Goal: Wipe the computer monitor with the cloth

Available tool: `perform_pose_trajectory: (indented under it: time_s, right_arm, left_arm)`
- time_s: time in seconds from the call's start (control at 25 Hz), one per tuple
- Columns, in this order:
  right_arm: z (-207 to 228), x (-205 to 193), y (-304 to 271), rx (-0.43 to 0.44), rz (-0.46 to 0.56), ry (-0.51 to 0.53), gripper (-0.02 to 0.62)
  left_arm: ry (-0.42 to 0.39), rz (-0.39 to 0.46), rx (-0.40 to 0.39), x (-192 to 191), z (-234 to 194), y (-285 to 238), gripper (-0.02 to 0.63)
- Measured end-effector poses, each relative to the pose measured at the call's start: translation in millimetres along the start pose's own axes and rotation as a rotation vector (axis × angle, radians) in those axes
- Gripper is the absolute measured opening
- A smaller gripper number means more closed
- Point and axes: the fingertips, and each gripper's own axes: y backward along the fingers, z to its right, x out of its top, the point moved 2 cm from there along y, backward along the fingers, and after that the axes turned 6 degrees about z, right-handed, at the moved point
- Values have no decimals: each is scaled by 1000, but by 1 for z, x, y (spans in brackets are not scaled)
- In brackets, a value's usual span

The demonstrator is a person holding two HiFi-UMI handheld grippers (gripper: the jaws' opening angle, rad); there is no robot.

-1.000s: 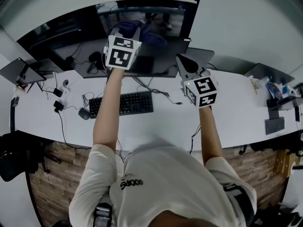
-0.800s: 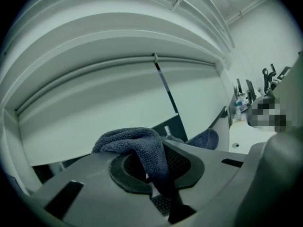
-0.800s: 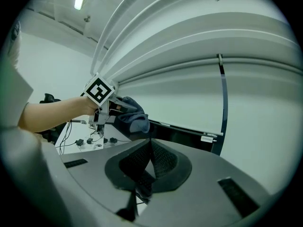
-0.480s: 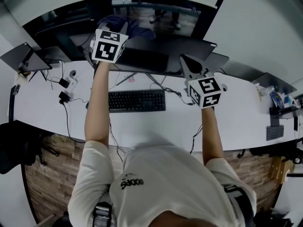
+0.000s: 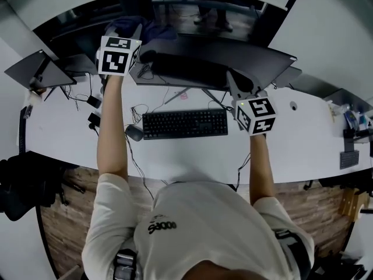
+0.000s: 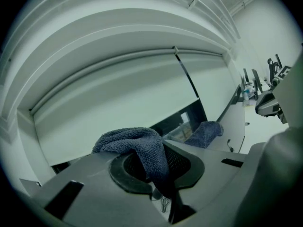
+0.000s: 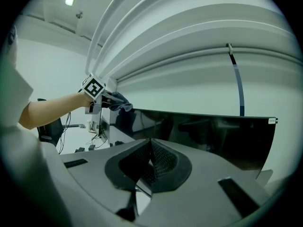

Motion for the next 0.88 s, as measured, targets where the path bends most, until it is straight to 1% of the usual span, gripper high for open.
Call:
perform_pose_trajectory:
  time_s: [0.2, 0.36, 0.48, 0.64, 0.72, 0.76, 0.8, 0.88]
  right_arm:
    - [-12, -3, -9, -12, -12, -15, 0]
    - [-15, -4, -12, -22, -15, -25, 0]
    - [-16, 0, -9, -29, -14, -22, 0]
    - [-25, 5, 8, -19, -21, 8, 0]
    - [-24, 7, 24, -21, -23, 26, 0]
    - [-22, 7, 32, -27, -23, 31, 0]
    - [-18, 8, 41, -36, -23, 33, 0]
    - [-12, 8, 60, -61, -23, 33, 0]
  left_arm:
    - [32, -19, 36, -24, -45, 15, 67]
    - [48, -33, 78, -40, -73, 29, 67]
    - [59, -42, 124, -52, -86, 45, 67]
    - [90, -77, 202, -75, -98, 77, 67]
    - [116, -36, 230, -79, -89, 95, 67]
    - [131, -2, 224, -79, -77, 102, 67]
    - [154, 38, 197, -77, -61, 108, 67]
    - [229, 121, 109, -72, -23, 115, 67]
